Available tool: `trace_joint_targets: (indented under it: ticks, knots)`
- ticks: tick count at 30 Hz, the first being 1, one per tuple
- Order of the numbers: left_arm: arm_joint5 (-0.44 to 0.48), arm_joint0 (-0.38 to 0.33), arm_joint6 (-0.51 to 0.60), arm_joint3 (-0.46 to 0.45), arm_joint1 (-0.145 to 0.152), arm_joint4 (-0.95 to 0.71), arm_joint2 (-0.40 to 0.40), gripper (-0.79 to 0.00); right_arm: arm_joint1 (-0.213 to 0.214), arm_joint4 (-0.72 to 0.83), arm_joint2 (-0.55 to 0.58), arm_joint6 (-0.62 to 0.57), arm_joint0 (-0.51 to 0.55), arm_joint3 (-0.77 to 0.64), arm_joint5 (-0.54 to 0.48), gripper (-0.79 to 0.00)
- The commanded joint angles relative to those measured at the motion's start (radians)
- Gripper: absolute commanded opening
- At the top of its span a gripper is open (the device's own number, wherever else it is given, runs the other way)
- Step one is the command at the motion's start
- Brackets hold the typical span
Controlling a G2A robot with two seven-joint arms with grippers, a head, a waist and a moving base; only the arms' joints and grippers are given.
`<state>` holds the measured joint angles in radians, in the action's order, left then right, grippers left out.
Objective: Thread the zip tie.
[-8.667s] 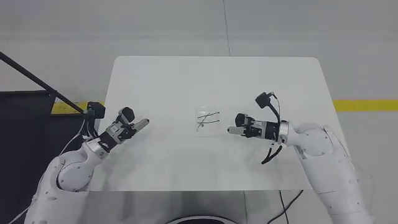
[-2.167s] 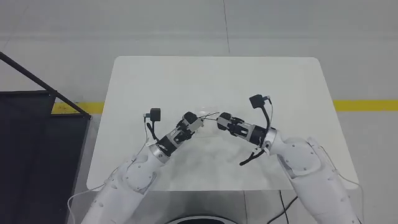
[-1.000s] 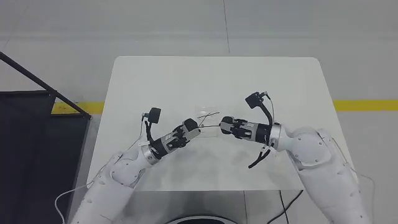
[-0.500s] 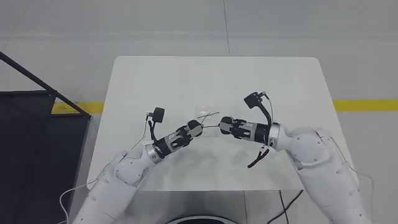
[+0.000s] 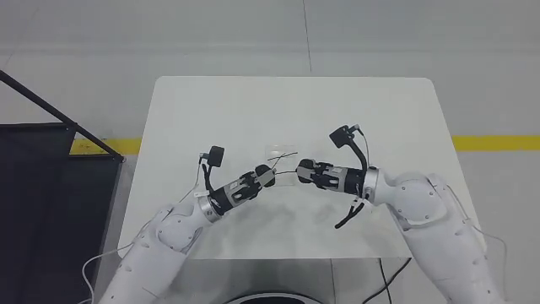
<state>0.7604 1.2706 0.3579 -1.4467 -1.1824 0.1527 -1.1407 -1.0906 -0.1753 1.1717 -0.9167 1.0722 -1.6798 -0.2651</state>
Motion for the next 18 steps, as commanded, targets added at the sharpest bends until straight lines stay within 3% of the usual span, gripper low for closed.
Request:
trace_joint_targets:
  ticks: [1,3,6,11,18]
  knots:
    - [0.003,0.002,-0.013,0.001,-0.001,-0.004,-0.001,-0.785,0.0,0.009,0.0,0.004,0.0,0.001,0.004,-0.382]
    - [0.013,0.004,-0.032,0.003,-0.002,-0.008,-0.001,-0.785,0.0,0.029,0.005,0.015,0.003,0.005,0.007,-0.169]
    - [0.022,0.004,-0.074,0.007,-0.005,0.013,-0.008,-0.785,0.0,0.062,0.016,0.032,0.01,0.013,0.011,-0.099]
    - [0.048,0.013,-0.157,0.002,-0.014,0.058,0.004,-0.785,0.0,0.123,0.027,0.065,0.026,0.021,0.009,-0.099]
    - [0.058,0.006,-0.246,0.021,-0.029,0.082,0.023,-0.785,-0.01,0.167,0.011,0.177,0.054,0.024,0.009,-0.16]
